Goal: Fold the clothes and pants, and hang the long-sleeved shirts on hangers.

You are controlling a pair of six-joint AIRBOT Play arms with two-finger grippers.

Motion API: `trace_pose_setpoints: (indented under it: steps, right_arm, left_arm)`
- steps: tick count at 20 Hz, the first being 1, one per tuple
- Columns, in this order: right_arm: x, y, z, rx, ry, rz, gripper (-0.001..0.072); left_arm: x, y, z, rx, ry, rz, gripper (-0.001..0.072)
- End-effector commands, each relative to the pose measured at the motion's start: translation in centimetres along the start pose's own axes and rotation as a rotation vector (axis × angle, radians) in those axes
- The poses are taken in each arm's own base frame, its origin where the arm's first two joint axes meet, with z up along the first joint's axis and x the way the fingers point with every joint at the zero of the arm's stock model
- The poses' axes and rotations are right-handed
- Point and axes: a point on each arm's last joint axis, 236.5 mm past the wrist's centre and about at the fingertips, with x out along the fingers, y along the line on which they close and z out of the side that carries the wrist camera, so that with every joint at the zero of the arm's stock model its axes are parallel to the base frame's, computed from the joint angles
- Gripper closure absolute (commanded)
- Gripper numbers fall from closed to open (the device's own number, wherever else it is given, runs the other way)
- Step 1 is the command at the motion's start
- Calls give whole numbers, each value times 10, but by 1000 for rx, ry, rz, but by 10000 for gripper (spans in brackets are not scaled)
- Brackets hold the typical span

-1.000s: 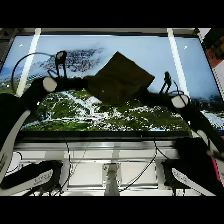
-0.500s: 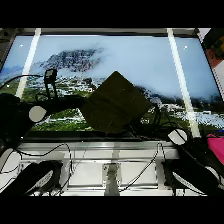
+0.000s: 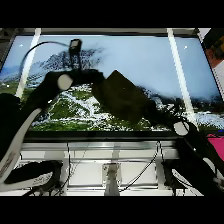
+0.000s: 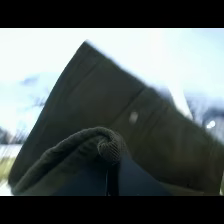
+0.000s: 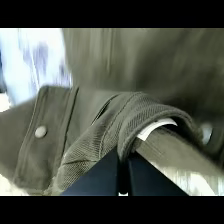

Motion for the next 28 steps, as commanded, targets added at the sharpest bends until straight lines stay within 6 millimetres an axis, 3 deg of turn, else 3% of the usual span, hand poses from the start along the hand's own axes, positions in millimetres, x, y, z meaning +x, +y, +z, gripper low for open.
trace_pose_setpoints:
  steps: [1,4,7,8,9,10,12,14,16,18,20,22,24,28]
  right_arm:
    - [21,-7,61,65,-192,23,693]
    - [38,-1,101,144,-335,81,693]
    - [44,17,147,153,-505,166,674]
    - [46,23,157,147,-544,187,477]
    - [50,28,163,145,-557,195,148]
    - [55,30,166,133,-548,182,94]
    - [61,22,172,109,-501,117,96]
    - [61,-8,177,34,-405,-41,95]
    - [48,-50,173,-98,-223,-263,95]
    - [25,-70,158,-299,25,-374,105]
    - [2,-68,134,-385,253,-346,104]
    - [-6,-55,115,-368,408,-259,91]
    - [3,-40,101,-354,508,-164,81]
    - [36,-45,92,-309,605,-136,81]
  left_arm:
    - [65,-12,24,-23,-57,-26,696]
    - [106,-7,28,-89,-106,-42,697]
    - [133,7,44,-111,-262,-34,691]
    - [139,12,45,-113,-290,-29,563]
    - [142,18,45,-116,-302,-21,239]
    - [142,25,45,-122,-297,-12,90]
    - [135,35,51,-130,-290,2,92]
    - [117,47,57,-139,-242,19,92]
    - [89,61,49,-68,-114,57,96]
    - [55,72,31,39,45,76,133]
    - [27,76,11,121,182,70,133]
    - [6,77,-8,150,290,59,132]
    - [-3,75,-23,156,360,48,132]
    - [-7,73,-37,168,420,36,132]
